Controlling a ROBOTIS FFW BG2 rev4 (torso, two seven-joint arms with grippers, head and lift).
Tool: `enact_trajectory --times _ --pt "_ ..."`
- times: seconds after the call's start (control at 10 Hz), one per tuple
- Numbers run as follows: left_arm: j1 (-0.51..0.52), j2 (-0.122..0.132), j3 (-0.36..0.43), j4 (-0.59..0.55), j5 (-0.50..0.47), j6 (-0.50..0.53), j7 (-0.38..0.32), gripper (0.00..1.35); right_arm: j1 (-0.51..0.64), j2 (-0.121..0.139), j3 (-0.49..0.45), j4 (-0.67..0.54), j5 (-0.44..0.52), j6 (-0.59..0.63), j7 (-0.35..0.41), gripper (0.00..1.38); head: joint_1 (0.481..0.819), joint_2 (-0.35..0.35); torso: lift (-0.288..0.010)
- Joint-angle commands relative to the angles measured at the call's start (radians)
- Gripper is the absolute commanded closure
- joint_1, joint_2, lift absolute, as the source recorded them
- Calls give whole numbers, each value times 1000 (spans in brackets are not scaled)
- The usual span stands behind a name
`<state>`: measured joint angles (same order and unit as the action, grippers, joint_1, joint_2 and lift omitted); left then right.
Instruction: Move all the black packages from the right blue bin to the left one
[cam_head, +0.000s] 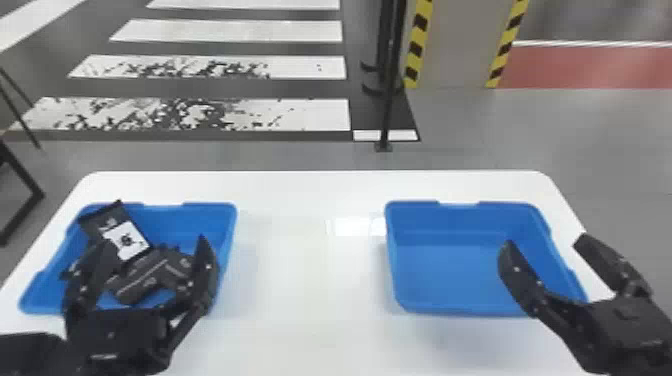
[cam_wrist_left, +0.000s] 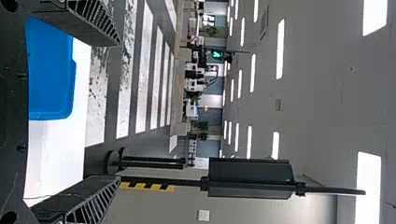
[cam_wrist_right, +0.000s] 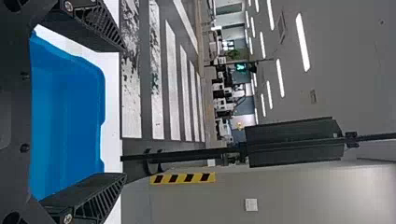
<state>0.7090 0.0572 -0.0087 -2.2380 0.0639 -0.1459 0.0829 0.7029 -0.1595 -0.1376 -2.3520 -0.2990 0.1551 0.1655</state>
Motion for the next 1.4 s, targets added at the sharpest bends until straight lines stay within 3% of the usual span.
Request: enact_trajectory --times 0.0,1.3 --pt "0 0 1 1 2 1 0 -2 1 0 0 -10 6 7 0 78 695 -1 -132" --pt "10 3 -5 -19 8 -1 17 -2 28 0 -4 -45 10 -23 -11 78 695 3 -132"
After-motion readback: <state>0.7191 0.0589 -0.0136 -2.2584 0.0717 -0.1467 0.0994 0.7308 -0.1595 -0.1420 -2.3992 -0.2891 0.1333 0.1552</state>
